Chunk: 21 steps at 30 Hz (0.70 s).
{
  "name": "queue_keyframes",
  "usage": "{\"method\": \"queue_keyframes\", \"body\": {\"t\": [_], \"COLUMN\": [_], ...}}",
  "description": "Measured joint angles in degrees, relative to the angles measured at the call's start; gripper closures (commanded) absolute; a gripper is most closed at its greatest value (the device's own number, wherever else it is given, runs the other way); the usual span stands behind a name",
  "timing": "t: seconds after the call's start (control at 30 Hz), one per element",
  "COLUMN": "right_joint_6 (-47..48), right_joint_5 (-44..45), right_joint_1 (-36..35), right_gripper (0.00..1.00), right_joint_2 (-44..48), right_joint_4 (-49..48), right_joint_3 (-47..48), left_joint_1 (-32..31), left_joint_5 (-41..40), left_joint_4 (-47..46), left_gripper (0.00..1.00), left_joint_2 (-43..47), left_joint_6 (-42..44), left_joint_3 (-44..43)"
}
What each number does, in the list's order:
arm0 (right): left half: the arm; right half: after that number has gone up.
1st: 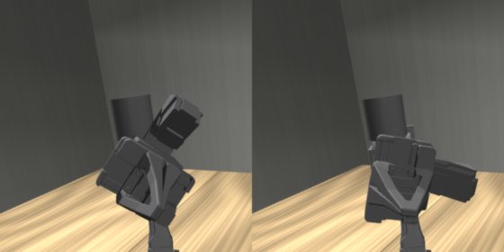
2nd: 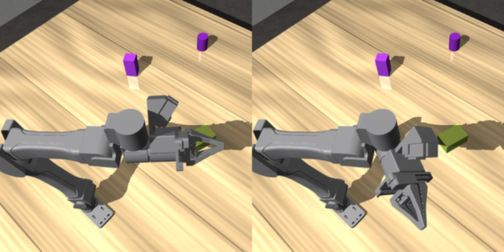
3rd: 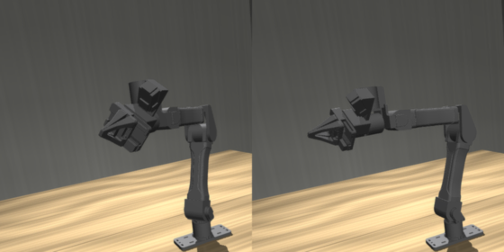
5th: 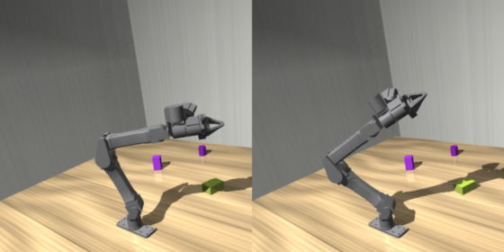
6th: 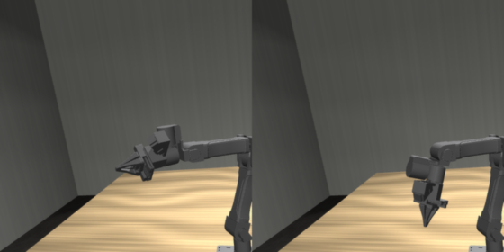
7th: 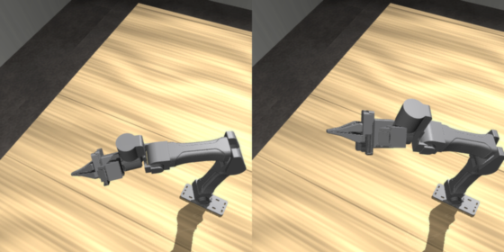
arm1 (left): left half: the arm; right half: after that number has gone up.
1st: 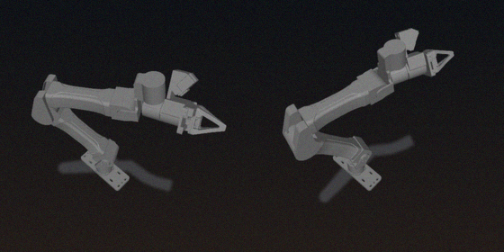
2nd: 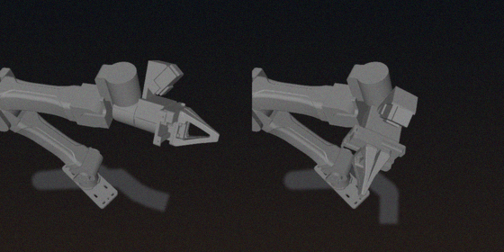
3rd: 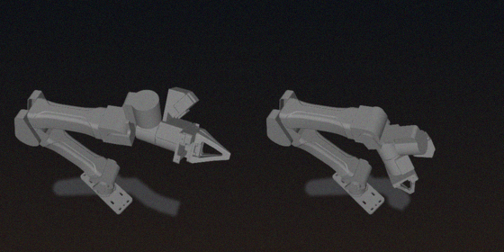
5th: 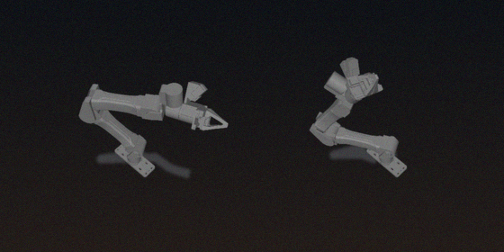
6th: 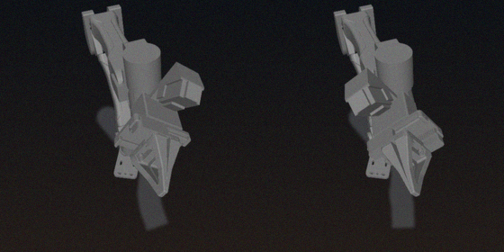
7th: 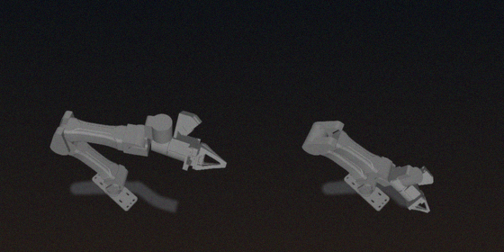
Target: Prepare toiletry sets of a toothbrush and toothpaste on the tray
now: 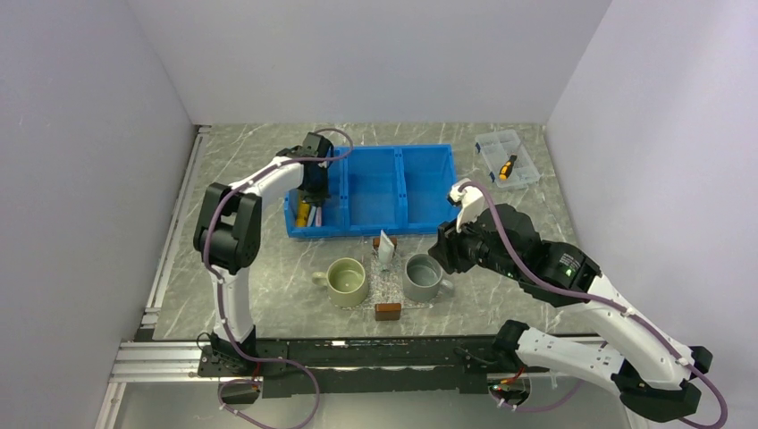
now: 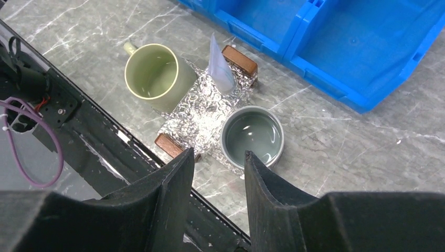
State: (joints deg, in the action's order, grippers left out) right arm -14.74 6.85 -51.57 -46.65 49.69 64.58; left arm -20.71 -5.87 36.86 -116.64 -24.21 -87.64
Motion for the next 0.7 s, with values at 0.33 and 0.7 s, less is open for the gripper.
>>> {"method": "queue_keyframes", "body": {"t": [0.33,0.7], "right_joint_6": [-0.4,0.3], "right_joint_5": [-1.1,-6.6], "right_joint_1": [0.0,0.0], "right_gripper": [0.58,0.56], "right_joint_2": [-1.6,-3.3], "right_joint_4": [-0.3,-2.5], "right_joint_3": [2.3,4.2], "left_joint_1": [0.0,0.0], "left_joint_5": [1.2,18.3], "left_joint_4": [0.9,2.1], "left_gripper": [1.0,1.0], "left_joint_2": [14.0,28.0], "left_joint_6": [2.1,6.1], "left_joint_3": [0.3,4.0]}}
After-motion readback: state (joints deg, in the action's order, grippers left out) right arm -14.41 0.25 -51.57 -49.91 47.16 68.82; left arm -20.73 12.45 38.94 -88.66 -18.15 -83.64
